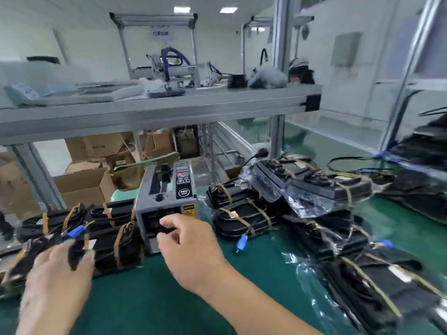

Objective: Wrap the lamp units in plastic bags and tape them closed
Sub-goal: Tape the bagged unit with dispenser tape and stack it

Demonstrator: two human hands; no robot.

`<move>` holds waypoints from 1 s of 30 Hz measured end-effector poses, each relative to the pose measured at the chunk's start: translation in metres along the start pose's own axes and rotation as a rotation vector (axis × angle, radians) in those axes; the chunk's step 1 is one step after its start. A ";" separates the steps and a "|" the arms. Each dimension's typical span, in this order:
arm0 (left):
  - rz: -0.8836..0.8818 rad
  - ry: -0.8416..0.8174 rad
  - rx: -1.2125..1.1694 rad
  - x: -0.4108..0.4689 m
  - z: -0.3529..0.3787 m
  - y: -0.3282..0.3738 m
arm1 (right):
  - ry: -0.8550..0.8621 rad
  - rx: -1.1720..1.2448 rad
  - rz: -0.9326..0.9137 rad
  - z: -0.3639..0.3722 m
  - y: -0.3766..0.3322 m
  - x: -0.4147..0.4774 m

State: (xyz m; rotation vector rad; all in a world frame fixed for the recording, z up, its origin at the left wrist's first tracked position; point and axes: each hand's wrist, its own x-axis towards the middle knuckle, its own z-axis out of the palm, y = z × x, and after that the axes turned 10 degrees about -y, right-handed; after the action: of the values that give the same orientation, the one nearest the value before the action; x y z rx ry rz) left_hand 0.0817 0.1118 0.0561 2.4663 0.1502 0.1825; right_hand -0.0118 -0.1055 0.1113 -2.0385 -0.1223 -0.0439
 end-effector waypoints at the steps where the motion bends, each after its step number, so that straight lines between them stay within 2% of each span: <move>1: 0.094 -0.038 -0.016 -0.032 0.007 0.040 | 0.056 0.000 -0.008 -0.022 0.003 -0.014; 4: 0.292 -0.290 -0.225 -0.097 0.039 0.146 | 0.251 -0.069 -0.056 -0.088 0.006 -0.054; 7: 0.432 -0.492 -0.428 -0.132 0.068 0.223 | 0.462 -0.154 -0.071 -0.149 0.008 -0.083; 9: 0.356 -0.644 -0.623 -0.143 0.083 0.262 | 0.598 -0.243 -0.068 -0.186 0.016 -0.093; 12: 0.136 -0.809 -0.817 -0.140 0.109 0.309 | 0.717 -0.354 0.014 -0.236 0.039 -0.090; 15: -0.063 -0.860 -0.889 -0.129 0.125 0.344 | 0.673 -0.413 0.180 -0.268 0.067 -0.072; 17: -0.186 -0.886 -0.893 -0.128 0.129 0.358 | 0.561 -0.483 0.316 -0.272 0.085 -0.062; 19: -0.233 -0.901 -0.864 -0.129 0.135 0.365 | 0.442 -0.503 0.402 -0.265 0.101 -0.057; 21: -0.250 -0.937 -0.839 -0.127 0.145 0.367 | 0.416 -0.475 0.385 -0.255 0.116 -0.058; 24: -0.281 -0.993 -0.965 -0.123 0.152 0.366 | 0.523 -0.443 0.319 -0.246 0.128 -0.062; 30: -0.258 -0.973 -1.076 -0.126 0.152 0.349 | 0.631 -0.514 0.183 -0.230 0.130 -0.071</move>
State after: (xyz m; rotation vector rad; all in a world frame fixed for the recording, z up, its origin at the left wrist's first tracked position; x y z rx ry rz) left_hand 0.0053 -0.2725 0.1431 1.2324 -0.0561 -0.8263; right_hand -0.0635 -0.3735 0.0939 -2.4299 0.5178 -0.6527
